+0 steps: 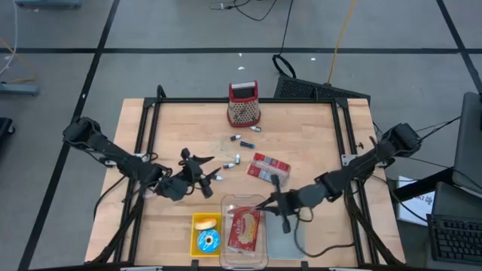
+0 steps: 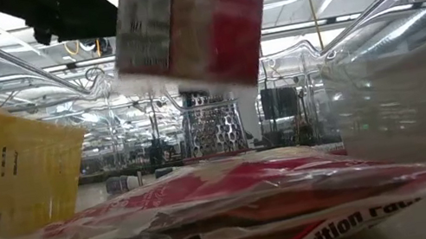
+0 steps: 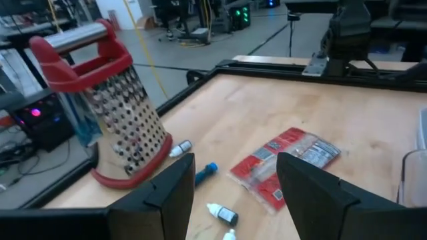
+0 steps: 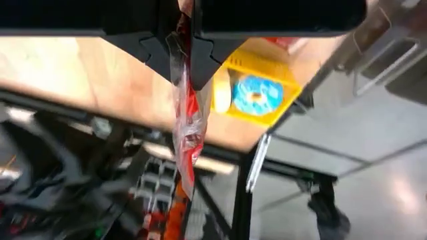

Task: Pick & Place Food Item
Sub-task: Put the top popcorn bag into the transparent bin

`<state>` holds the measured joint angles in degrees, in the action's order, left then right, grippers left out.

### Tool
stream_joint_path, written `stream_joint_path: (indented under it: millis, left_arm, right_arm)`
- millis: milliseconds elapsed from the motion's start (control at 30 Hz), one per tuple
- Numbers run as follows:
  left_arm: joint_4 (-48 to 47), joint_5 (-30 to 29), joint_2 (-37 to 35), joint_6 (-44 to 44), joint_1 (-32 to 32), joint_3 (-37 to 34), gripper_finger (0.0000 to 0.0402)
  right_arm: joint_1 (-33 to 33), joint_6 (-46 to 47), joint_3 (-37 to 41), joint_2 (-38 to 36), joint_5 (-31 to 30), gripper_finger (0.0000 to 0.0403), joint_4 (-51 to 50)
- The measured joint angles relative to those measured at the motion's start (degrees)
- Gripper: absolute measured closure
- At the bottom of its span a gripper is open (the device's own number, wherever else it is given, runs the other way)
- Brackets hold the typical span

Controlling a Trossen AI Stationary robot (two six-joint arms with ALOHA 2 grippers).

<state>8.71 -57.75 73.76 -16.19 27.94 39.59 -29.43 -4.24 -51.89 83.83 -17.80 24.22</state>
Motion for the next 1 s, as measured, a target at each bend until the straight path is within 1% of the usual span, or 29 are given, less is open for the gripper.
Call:
stream_joint_path:
  millis: [167,233,300,467,600,767,900,1000]
  left_arm:
    - [-0.12,4.3,0.02,-0.46,-1.06,-0.02,0.0188]
    - [-0.23,5.51,0.02,-0.46,-1.41,-0.02,0.0188]
    - [-0.48,5.81,0.02,-0.48,-1.85,-0.02,0.0188]
    - [-0.5,6.05,0.02,-0.75,-2.84,-0.02,0.0188]
    - [-0.5,7.17,0.04,-1.77,-3.62,-0.02,0.0188]
    - [-0.76,7.34,0.04,-2.34,-4.19,-0.02,0.0188]
    - [-0.76,7.36,0.04,-3.02,-4.54,-0.02,0.0188]
    - [-0.78,7.36,0.04,-4.18,-4.88,-0.02,0.0188]
  right_arm:
    - [-0.01,2.89,-3.62,2.72,-0.73,0.0403,-7.86]
    - [-0.29,3.72,-3.72,3.24,-2.83,0.0403,-9.31]
    - [-0.35,3.89,-3.55,3.39,-4.74,0.0403,-10.31]
    - [-0.28,6.93,-3.44,3.31,-4.71,0.0403,-13.34]
    - [-0.32,8.1,-3.44,3.31,-4.3,0.0403,-13.75]
    - [-0.28,8.14,-3.42,3.33,1.62,0.0397,-13.53]
    - [-0.14,8.0,-3.42,3.33,1.75,0.0378,-13.33]
    - [0.44,7.85,-3.42,3.33,1.62,0.0351,-12.59]
